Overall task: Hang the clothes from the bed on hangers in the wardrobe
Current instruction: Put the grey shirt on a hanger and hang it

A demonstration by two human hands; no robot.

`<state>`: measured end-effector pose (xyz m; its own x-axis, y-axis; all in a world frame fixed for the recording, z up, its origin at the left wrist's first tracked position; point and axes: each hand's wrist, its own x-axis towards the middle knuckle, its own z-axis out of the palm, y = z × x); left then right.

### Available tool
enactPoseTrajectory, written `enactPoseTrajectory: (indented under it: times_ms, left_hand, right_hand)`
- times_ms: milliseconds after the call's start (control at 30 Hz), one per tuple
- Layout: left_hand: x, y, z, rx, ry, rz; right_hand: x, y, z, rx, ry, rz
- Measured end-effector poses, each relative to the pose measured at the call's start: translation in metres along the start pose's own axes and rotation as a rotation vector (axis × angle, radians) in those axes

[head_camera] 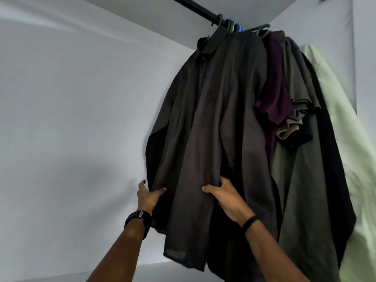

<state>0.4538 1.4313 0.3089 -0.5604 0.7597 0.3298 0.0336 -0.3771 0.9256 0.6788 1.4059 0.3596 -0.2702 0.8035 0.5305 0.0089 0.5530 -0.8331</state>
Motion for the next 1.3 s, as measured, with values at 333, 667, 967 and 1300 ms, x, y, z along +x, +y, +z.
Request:
enactPoseTrajectory:
  times_ms: [333,667,967,1300]
  left_hand:
    - [0.063,-0.003,0.014,0.395,0.021,0.102]
    - [0.033,-0.029,0.003,1.038,-0.288,-0.091]
    - [-0.106,-0.029,-0.039,0.562,-0.188,0.065]
    - [-0.296,-0.001,-0.12,0.319,-0.144,0.033]
  right_hand:
    - [0.002,0.027,-0.026,-0.016,-0.004,0.108]
    - [-0.013,0.06,-0.001,-0.307,0.113,0.164]
    - [-0.132,0.056,0.052,-0.293,0.455,0.153]
    - [-0.272,0.019,0.118,-0.107,0.161,0.216]
